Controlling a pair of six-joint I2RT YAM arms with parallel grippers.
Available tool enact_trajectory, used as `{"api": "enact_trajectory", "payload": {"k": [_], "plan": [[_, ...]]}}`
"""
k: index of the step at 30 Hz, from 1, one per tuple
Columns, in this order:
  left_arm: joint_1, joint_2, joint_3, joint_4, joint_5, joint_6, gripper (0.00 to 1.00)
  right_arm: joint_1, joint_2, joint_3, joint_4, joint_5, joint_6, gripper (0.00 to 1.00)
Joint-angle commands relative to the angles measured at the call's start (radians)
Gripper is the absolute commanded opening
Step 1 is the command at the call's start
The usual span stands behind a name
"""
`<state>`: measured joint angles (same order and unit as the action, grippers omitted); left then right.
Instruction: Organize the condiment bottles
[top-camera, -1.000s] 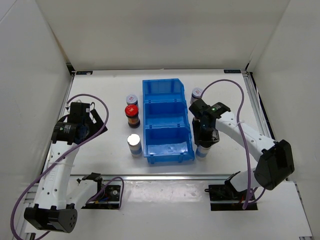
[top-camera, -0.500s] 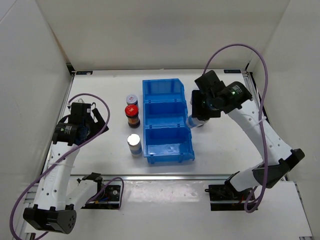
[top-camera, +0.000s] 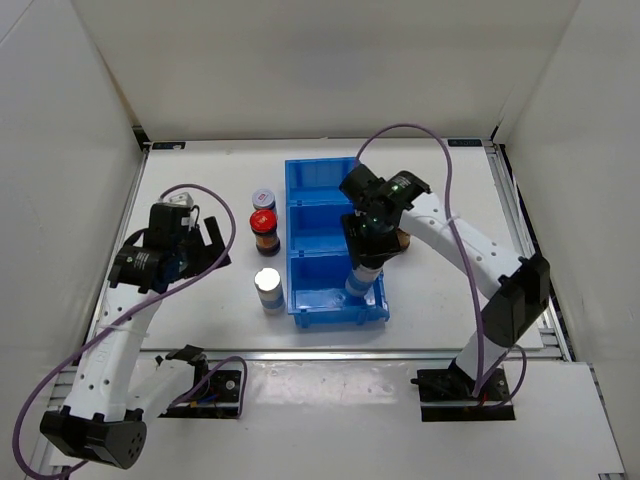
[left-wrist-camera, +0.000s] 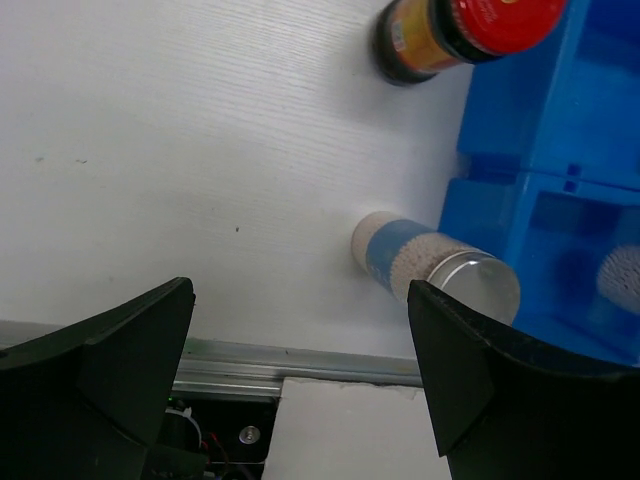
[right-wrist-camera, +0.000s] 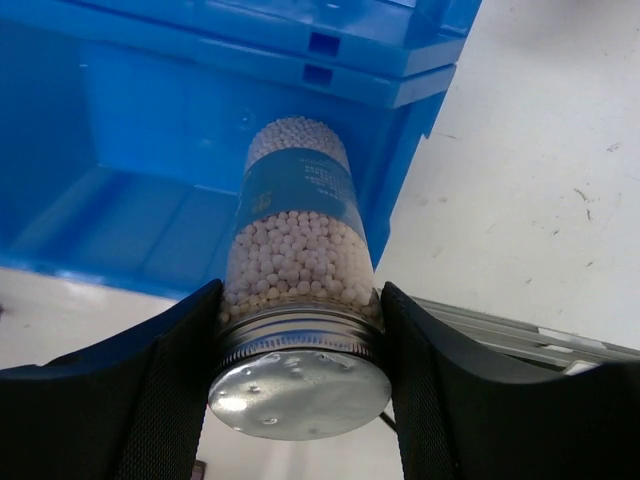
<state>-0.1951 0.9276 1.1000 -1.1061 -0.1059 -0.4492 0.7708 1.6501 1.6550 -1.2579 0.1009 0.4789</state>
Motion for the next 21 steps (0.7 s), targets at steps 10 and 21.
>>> {"api": "enact_trajectory", "payload": {"k": [10, 21], "plan": [[-0.101, 0.002, -0.038, 0.161, 0.172, 0.159, 0.99, 0.008, 0.114, -0.132, 0.146, 0.048, -0.059, 0.47], [-0.210, 0.074, -0.008, 0.172, 0.239, 0.222, 0.99, 0.008, -0.019, 0.153, 0.043, 0.105, -0.013, 1.00]]}}
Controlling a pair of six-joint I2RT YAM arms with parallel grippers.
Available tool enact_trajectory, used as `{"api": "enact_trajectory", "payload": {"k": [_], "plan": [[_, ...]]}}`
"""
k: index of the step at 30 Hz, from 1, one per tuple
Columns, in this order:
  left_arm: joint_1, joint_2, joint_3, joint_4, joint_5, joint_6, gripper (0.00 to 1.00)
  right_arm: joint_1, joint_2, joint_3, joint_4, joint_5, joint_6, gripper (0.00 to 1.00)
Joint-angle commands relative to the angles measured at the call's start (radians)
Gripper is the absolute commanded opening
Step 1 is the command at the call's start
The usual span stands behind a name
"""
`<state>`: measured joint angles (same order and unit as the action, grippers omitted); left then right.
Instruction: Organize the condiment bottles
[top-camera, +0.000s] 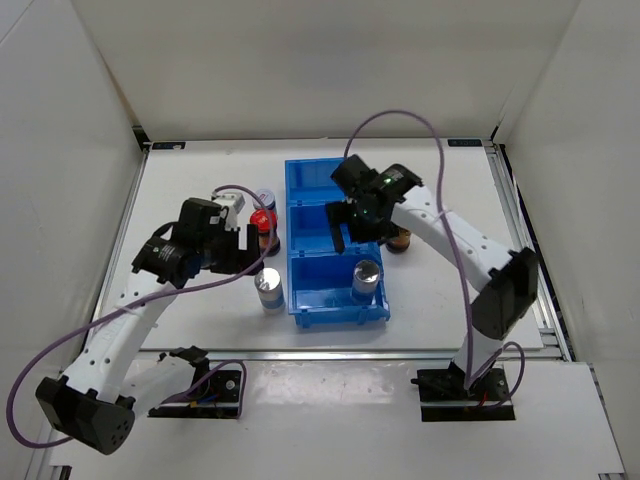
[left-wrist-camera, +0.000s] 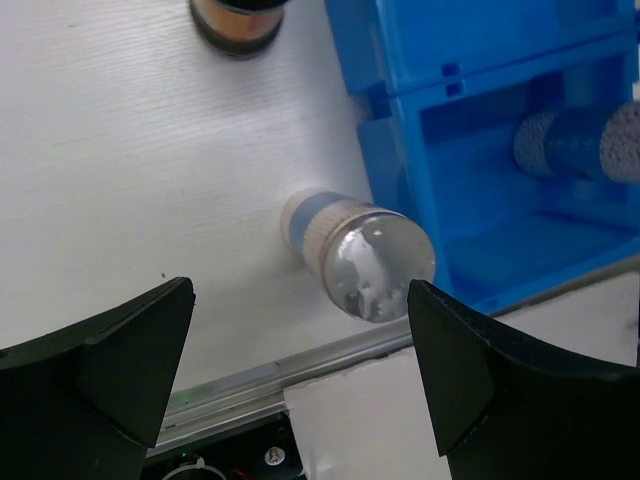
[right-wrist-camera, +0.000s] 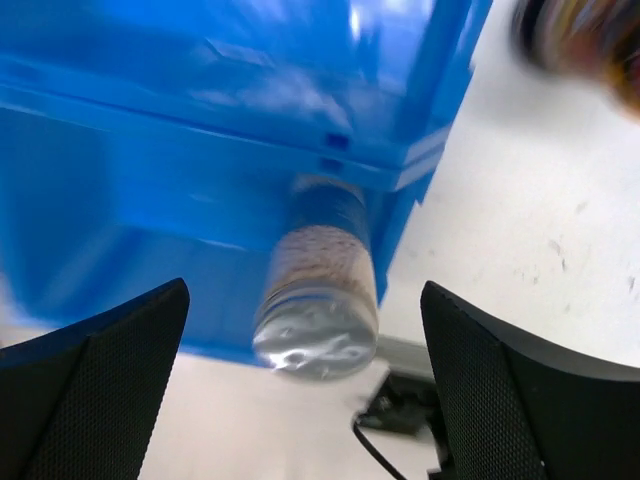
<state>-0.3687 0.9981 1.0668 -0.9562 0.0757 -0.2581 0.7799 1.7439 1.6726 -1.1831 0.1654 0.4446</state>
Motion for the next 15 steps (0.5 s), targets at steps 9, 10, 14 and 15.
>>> {"api": "enact_trajectory", "payload": {"k": [9, 10, 14, 15], "plan": [[-0.211, 0.106, -0.010, 0.036, 0.047, 0.008, 0.99, -0.001, -0.182, 0.175, -0.090, 0.062, 0.022, 1.00], [-0.223, 0.120, -0.019, 0.036, 0.023, 0.008, 0.99, -0.001, -0.191, 0.164, -0.090, 0.062, 0.022, 1.00], [-0.266, 0.187, -0.019, 0.060, -0.068, -0.027, 0.99, -0.001, -0.216, 0.144, -0.102, 0.071, 0.013, 1.00], [-0.277, 0.200, -0.019, 0.060, -0.095, -0.027, 0.99, -0.001, -0.227, 0.144, -0.102, 0.071, 0.013, 1.00]]}}
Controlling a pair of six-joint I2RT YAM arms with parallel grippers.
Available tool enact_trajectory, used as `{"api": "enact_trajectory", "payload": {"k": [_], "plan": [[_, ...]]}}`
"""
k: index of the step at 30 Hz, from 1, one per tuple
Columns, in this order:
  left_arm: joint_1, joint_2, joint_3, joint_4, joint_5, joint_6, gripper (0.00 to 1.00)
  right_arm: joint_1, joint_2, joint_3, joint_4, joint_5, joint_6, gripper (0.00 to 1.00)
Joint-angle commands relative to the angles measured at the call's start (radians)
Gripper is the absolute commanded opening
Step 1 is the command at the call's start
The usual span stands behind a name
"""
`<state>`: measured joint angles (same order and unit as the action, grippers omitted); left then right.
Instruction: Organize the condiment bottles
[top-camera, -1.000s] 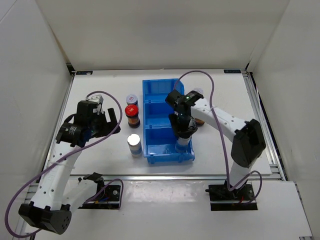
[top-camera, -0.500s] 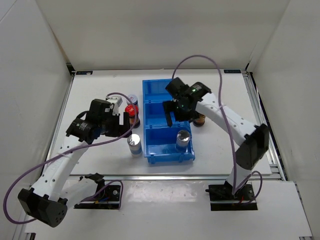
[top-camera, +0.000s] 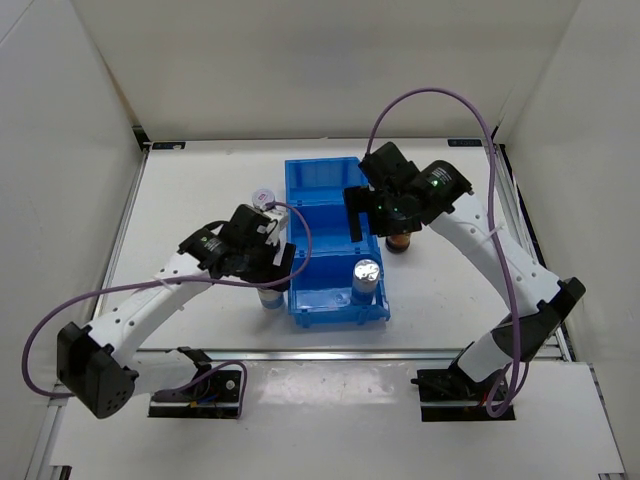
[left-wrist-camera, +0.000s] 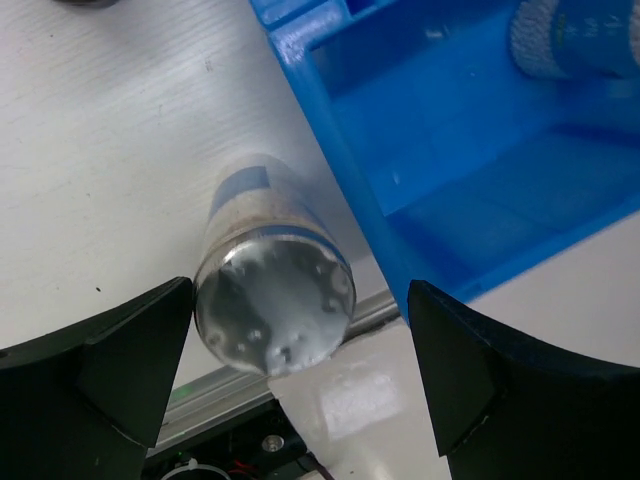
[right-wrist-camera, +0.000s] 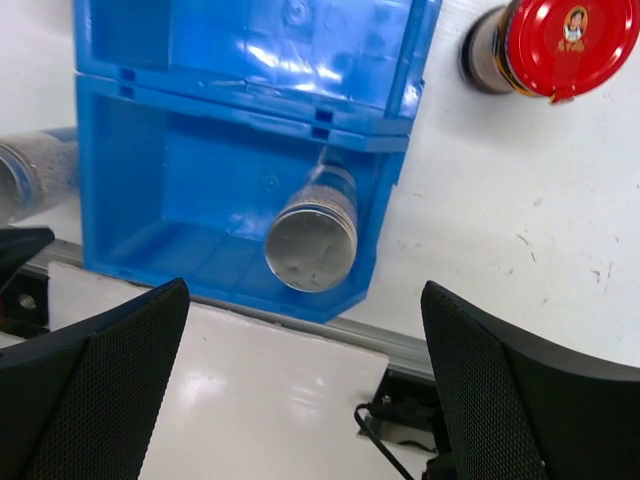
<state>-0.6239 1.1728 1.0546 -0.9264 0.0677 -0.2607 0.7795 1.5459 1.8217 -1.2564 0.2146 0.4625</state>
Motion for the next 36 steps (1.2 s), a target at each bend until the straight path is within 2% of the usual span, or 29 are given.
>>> {"api": "enact_trajectory", "payload": {"k": [1, 4, 7, 8, 10, 11, 13, 14, 16, 19, 21, 24, 29, 36], "plan": [[-0.031, 0.039, -0.007, 0.031, -0.101, -0.025, 0.99, 0.000, -0.029, -0.006, -0.038, 0.022, -0.015, 1.00], [-0.043, 0.071, -0.018, 0.031, -0.146, -0.044, 0.91, 0.000, -0.038, -0.006, -0.047, 0.032, -0.024, 1.00], [-0.053, 0.085, -0.018, 0.031, -0.192, -0.055, 0.70, 0.000, -0.056, -0.006, -0.067, 0.051, -0.033, 1.00], [-0.053, 0.074, 0.001, 0.031, -0.204, -0.064, 0.59, 0.000, -0.056, -0.006, -0.067, 0.060, -0.033, 1.00], [-0.053, 0.059, 0.028, 0.031, -0.258, -0.064, 0.47, 0.000, -0.075, -0.006, -0.067, 0.072, -0.033, 1.00], [-0.062, 0.047, 0.069, 0.021, -0.273, -0.064, 0.31, 0.000, -0.075, -0.006, -0.077, 0.081, -0.033, 1.00], [-0.077, 0.047, 0.135, -0.015, -0.330, -0.074, 0.15, -0.009, -0.098, -0.015, -0.077, 0.081, -0.033, 1.00], [-0.086, 0.047, 0.177, -0.035, -0.354, -0.074, 0.11, -0.009, -0.098, -0.036, -0.077, 0.092, -0.033, 1.00], [-0.127, 0.082, 0.336, -0.116, -0.498, -0.083, 0.11, -0.028, -0.125, -0.056, -0.077, 0.092, -0.024, 1.00], [-0.168, 0.160, 0.586, -0.196, -0.588, -0.083, 0.11, -0.040, -0.148, -0.090, -0.086, 0.092, -0.015, 1.00], [-0.209, 0.209, 0.721, -0.213, -0.585, -0.083, 0.11, -0.049, -0.158, -0.113, -0.086, 0.092, -0.015, 1.00], [-0.264, 0.257, 0.809, -0.213, -0.514, -0.124, 0.11, -0.049, -0.176, -0.127, -0.086, 0.083, -0.005, 1.00], [-0.356, 0.313, 0.763, -0.204, -0.434, -0.160, 0.11, -0.069, -0.197, -0.160, -0.104, 0.092, 0.004, 1.00], [-0.415, 0.292, 0.559, -0.122, -0.434, -0.190, 0.11, -0.069, -0.227, -0.203, -0.113, 0.092, 0.031, 1.00]]}}
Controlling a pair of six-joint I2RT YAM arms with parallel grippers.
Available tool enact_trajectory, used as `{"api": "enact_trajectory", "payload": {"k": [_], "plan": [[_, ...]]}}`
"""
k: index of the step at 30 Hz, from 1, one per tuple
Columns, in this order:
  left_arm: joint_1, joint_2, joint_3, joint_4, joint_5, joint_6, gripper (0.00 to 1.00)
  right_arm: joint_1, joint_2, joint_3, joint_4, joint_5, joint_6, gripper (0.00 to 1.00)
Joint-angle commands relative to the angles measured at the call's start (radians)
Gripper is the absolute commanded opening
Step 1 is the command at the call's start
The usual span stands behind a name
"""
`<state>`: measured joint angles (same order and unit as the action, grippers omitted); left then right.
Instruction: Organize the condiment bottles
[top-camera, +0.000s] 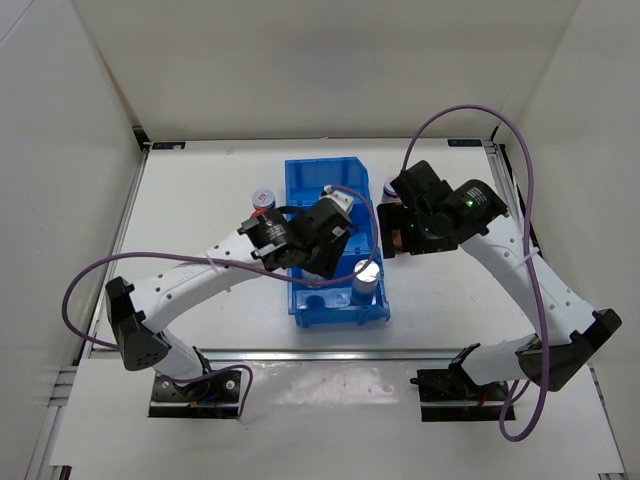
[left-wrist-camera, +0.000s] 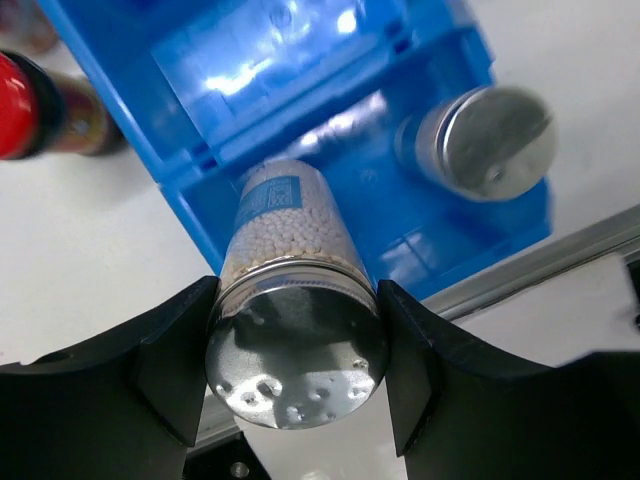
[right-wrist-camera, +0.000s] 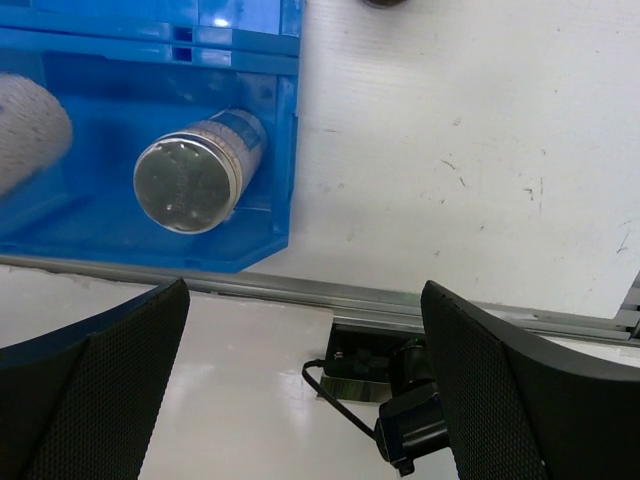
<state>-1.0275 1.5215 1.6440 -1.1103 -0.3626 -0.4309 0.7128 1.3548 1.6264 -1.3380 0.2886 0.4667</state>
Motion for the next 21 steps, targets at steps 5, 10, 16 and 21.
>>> {"api": "enact_trajectory", "payload": {"k": [5, 10, 16, 21], "plan": [[-0.011, -0.107, -0.289, 0.240, -0.004, -0.031, 0.11, -0.003, -0.045, -0.030, -0.032, 0.018, 0.036, 1.00], [0.007, -0.107, -0.395, 0.349, -0.004, -0.031, 0.21, -0.003, -0.045, -0.039, -0.032, 0.018, 0.036, 1.00], [0.041, -0.107, -0.466, 0.420, 0.017, -0.022, 0.41, -0.013, 0.024, -0.059, -0.018, 0.027, 0.036, 1.00], [0.050, -0.107, -0.466, 0.420, 0.007, -0.022, 0.95, -0.107, 0.124, -0.069, 0.084, -0.023, -0.043, 1.00]]}}
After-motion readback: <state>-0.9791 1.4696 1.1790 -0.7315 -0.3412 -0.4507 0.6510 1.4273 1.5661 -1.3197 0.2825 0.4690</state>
